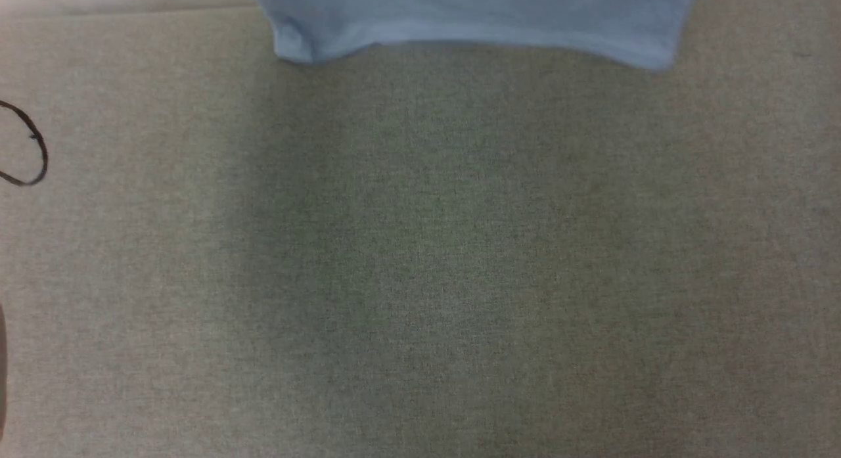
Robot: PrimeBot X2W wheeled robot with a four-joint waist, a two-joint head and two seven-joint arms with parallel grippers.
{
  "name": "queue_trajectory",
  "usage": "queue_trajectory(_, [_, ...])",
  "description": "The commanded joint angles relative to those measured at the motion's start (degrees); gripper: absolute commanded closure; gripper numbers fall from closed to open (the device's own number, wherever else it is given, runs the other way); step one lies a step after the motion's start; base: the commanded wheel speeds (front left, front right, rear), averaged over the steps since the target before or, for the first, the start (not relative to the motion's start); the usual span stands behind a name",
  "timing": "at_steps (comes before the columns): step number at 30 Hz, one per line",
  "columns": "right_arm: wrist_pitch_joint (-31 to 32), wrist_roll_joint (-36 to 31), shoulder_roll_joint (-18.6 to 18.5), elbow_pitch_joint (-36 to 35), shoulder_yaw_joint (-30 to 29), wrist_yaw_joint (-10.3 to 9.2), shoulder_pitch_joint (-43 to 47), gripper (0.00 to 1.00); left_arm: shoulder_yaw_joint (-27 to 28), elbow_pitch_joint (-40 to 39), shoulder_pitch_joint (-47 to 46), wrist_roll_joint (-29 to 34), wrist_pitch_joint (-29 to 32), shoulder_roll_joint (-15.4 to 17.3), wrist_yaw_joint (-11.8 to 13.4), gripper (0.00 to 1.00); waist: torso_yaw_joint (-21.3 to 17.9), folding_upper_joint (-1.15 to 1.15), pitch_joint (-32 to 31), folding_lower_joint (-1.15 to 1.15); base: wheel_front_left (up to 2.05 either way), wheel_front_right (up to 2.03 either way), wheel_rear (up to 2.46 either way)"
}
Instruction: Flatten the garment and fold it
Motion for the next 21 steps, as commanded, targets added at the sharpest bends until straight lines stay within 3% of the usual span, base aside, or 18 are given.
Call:
queue_trajectory(1, [-1.56, 0.42, 0.95, 3.11, 1.51, -0.04, -0.55, 1.0, -0.21, 3.25, -0.83, 0.11, -1.49, -0.48, -0.52, 1.0, -0.22, 0.0, 2.29, -0.02, 0.0, 0.0, 0.0])
queue_trajectory(14, [-5.75, 6.99, 6.1, 23.07, 11.46, -0.04, 6.88, 1.0, -2.03, 21.25, 6.56, -3.21, -4.81, -6.07, -3.73, 1.0, 0.22, 0.0, 3.35, -0.02, 0.0, 0.0, 0.0])
queue_trajectory(21, [-7.33, 12.63, 5.24, 25.82, 14.88, -0.04, 18.19, 1.0, -0.22, 25.52, 16.41, -7.73, -6.12, -7.13, -4.64, 1.0, 0.58, 0.0, -1.37, -0.02, 0.0, 0.0, 0.0])
